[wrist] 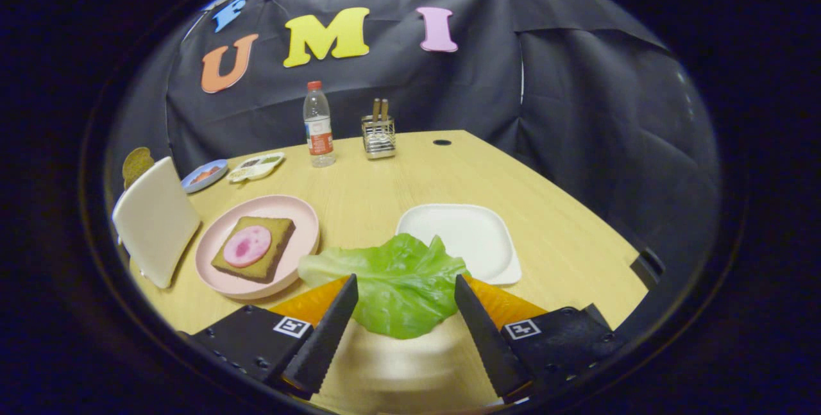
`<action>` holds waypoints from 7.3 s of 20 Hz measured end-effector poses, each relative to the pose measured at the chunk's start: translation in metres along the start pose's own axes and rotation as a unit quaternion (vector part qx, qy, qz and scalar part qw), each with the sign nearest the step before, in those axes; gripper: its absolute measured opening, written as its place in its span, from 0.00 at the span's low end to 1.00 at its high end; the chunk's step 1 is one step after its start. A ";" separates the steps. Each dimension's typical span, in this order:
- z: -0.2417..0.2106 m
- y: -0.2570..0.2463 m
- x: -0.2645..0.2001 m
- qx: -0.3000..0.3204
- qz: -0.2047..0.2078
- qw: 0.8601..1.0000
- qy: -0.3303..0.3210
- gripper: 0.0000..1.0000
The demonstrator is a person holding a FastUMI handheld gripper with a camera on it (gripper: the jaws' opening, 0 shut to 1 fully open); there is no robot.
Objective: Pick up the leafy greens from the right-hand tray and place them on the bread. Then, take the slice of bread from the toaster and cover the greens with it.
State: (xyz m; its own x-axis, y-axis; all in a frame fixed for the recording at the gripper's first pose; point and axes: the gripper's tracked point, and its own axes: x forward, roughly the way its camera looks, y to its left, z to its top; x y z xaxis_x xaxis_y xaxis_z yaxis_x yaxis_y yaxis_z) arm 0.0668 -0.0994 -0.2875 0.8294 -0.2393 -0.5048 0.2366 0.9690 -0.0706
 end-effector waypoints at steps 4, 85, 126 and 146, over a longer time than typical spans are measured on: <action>-0.019 -0.001 0.015 -0.002 -0.006 1.000 0.030 0.93; 0.122 0.439 -0.094 -0.142 0.138 0.979 -0.047 0.96; 0.180 0.331 -0.114 -0.071 0.104 0.990 -0.070 0.10; 0.094 0.235 0.018 -0.053 0.083 0.995 0.000 0.10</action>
State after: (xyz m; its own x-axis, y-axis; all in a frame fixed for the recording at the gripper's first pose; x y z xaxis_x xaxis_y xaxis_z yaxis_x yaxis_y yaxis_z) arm 0.1853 0.1179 -0.2323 0.8521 -0.0759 -0.5178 0.0423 0.9962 -0.0763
